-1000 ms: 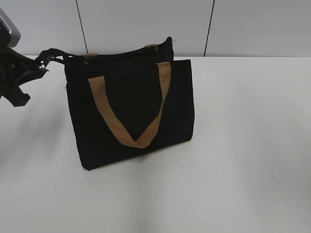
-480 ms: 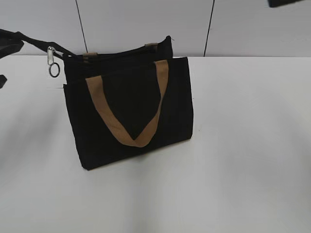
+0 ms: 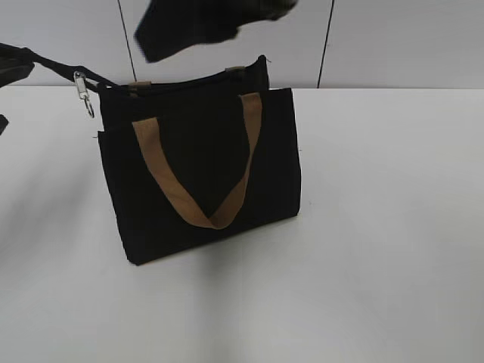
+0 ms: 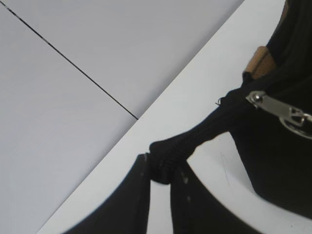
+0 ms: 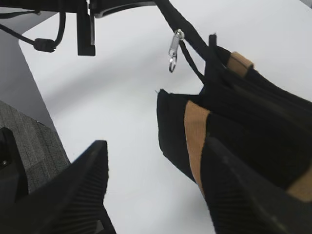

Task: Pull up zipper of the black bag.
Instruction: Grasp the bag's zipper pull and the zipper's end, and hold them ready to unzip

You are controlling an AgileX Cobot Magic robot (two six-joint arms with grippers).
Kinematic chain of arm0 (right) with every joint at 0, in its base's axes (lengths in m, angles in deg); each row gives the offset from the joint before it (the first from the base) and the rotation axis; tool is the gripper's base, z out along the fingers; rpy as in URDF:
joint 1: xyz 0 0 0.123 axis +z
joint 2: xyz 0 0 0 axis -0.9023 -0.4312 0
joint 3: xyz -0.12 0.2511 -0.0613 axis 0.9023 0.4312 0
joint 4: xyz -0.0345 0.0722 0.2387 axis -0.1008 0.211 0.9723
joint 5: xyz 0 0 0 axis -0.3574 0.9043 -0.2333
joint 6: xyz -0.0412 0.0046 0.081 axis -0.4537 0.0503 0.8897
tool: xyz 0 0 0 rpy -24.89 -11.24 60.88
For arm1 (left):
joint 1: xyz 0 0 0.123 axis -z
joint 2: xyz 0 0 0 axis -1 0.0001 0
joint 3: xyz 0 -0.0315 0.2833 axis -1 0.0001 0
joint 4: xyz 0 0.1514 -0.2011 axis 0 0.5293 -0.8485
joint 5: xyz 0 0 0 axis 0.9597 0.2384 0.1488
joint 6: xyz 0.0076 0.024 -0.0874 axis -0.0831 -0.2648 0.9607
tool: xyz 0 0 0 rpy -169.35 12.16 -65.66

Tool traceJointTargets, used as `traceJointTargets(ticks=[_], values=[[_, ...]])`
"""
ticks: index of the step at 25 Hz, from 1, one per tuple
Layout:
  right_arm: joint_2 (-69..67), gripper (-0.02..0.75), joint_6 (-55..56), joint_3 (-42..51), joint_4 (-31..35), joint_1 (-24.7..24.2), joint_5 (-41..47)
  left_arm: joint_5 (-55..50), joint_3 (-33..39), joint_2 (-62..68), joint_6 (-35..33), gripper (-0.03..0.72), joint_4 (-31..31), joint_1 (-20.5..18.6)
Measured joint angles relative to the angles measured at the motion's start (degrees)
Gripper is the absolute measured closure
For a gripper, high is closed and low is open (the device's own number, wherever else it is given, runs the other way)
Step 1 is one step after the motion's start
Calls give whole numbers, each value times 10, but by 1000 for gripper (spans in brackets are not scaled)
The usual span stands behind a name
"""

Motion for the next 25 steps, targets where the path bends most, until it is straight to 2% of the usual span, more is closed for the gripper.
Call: traceJointTargets(ticks=[3,10,15,25], values=[[-53,311,13,-4,-17,48,-57,9,0,0,0,613,0,0],[-137,342,9,-4,-25,109,-190,19,2,0,0,613,1,1],[-174,401,34,-4,-25,115,-251,19,4,0,0,613,1,1],[-210,413,40,-5,-26,112,-299,19,5,0,0,613,1,1]])
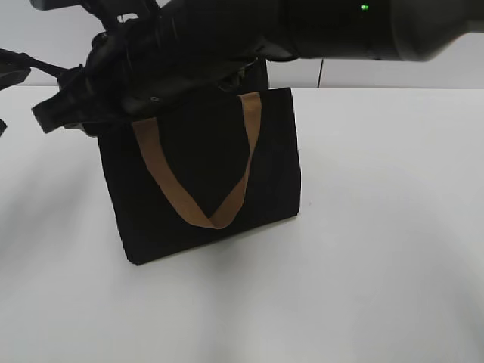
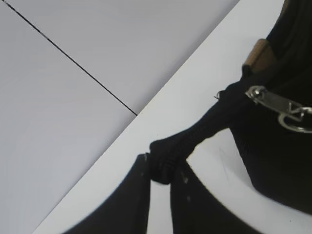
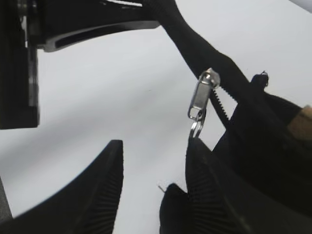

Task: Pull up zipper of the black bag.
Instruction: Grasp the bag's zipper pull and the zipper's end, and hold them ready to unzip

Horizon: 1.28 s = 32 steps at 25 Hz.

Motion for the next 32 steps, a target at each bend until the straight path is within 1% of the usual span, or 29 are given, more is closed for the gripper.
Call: traceJointTargets(ticks=[7,12,17,32], values=[[-14,413,1,0,-1,-12,-23,-13,0,0,0,613,0,0],[-30,413,1,0,-1,-13,-29,-17,0,0,0,613,0,0],[-38,413,2,0,-1,-14,-61,-20,0,0,0,613,0,0],[-54,414,12,0,1,-14,-104,-46,0,0,0,613,0,0]])
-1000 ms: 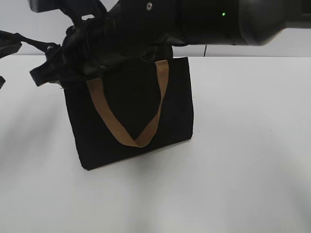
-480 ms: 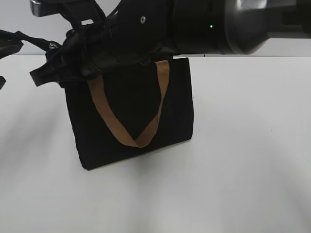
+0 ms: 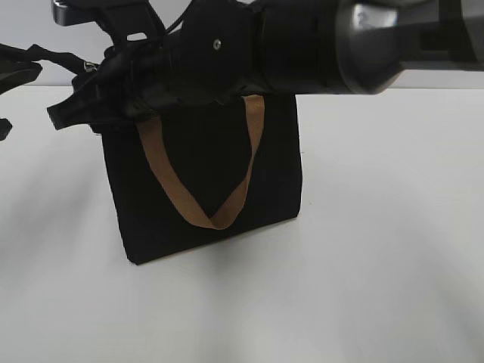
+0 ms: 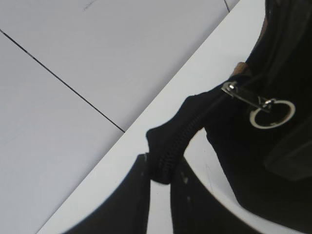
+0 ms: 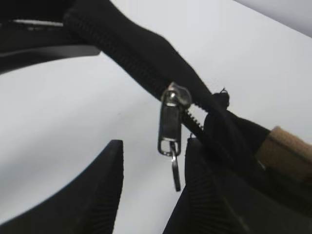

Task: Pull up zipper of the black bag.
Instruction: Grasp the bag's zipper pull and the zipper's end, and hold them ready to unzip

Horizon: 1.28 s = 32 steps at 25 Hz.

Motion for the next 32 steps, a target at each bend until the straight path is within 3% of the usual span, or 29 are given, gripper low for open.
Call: traceJointTargets(ticks=[8,14,18,23,32], values=[[0,431,0,0,0,0,-13,2,0,0,0,613,0,0],[0,563,1,0,0,-1,-16,5,0,0,0,613,0,0],[0,695,1,0,0,-1,-17,5,0,0,0,613,0,0],[0,700,1,0,0,-1,-10,24,0,0,0,613,0,0],[30,708,1,0,0,-3,88,59,36,0,13,613,0,1]])
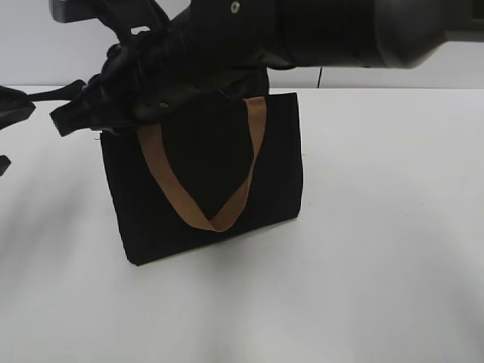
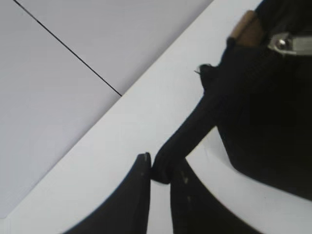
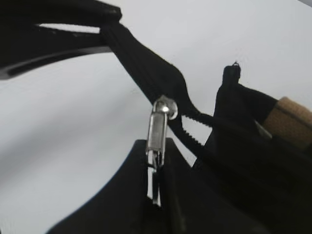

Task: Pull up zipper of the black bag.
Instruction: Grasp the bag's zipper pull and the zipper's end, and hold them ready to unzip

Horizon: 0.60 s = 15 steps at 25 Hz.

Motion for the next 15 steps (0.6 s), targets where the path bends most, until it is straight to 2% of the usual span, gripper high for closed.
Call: traceJointTargets(ticks=[5,15], values=[[9,720,4,0,2,-24,56,2,26,0,1,613,0,1],[16,753,14,-2,13,-99,122,17,27,0,2,614,-1,4]])
